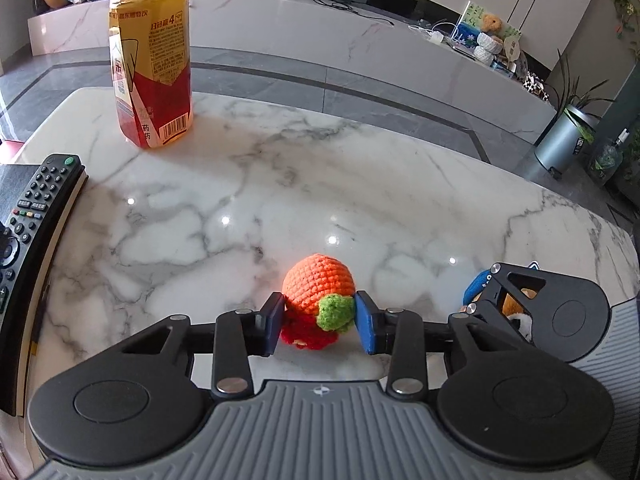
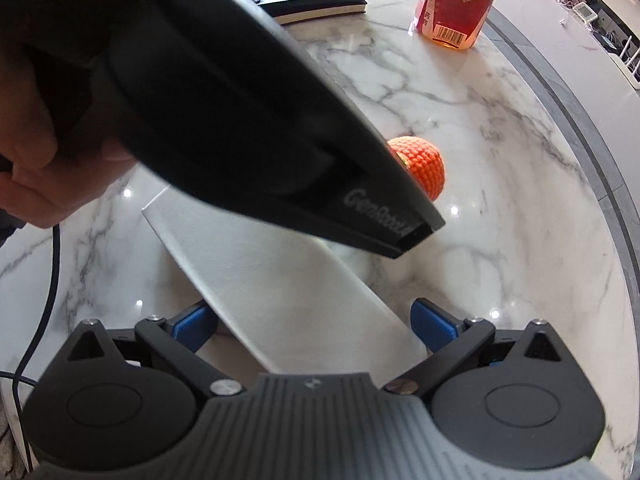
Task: Organize objects
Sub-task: 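Grasp the white rectangular box with right tool while left tool grasps orange crochet fruit, then lift and carry the white box and crochet fruit toward the orange box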
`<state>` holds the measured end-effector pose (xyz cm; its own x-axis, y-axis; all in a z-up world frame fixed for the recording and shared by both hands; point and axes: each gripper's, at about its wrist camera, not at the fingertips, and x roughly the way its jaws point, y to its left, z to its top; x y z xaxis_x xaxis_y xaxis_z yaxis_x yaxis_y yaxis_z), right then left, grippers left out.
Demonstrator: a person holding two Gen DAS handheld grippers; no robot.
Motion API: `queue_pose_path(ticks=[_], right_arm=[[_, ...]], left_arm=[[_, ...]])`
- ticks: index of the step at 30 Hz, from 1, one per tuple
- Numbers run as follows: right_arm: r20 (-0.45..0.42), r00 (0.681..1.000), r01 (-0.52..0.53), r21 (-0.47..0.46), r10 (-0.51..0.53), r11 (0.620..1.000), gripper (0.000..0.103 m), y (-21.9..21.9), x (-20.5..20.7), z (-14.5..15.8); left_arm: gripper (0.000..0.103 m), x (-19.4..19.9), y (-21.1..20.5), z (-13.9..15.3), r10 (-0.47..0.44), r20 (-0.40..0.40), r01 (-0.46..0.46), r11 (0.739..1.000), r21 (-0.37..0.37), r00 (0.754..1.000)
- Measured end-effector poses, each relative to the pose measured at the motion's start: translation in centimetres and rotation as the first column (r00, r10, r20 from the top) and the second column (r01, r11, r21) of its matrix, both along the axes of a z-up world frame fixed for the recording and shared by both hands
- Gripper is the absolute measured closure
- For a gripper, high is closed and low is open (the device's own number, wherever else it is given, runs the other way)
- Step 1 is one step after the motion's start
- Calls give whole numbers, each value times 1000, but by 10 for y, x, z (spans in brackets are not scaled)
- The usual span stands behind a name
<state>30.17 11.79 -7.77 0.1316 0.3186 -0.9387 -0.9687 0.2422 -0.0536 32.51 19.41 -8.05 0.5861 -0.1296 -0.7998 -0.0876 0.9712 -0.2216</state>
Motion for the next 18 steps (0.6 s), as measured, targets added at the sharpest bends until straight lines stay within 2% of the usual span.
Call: queue_pose_path(ticks=[5, 8, 14, 18], right_arm=[[-3, 1000, 22, -19, -22, 1000, 3, 0, -14, 2], [-14, 995, 96, -43, -97, 994, 6, 0, -22, 3], [-12, 978, 208, -82, -209, 975, 19, -10, -46, 10], [-9, 959, 281, -76, -283, 957, 30, -23, -77, 13]], left_arm=[[59, -11, -1, 15, 11, 31, -14, 995, 99, 999], [59, -20, 5, 24, 47, 35, -50, 994, 99, 998], [59, -41, 17, 31, 146, 0, -145, 982, 119, 989], [59, -62, 15, 37, 167, -24, -158, 963, 219, 986]])
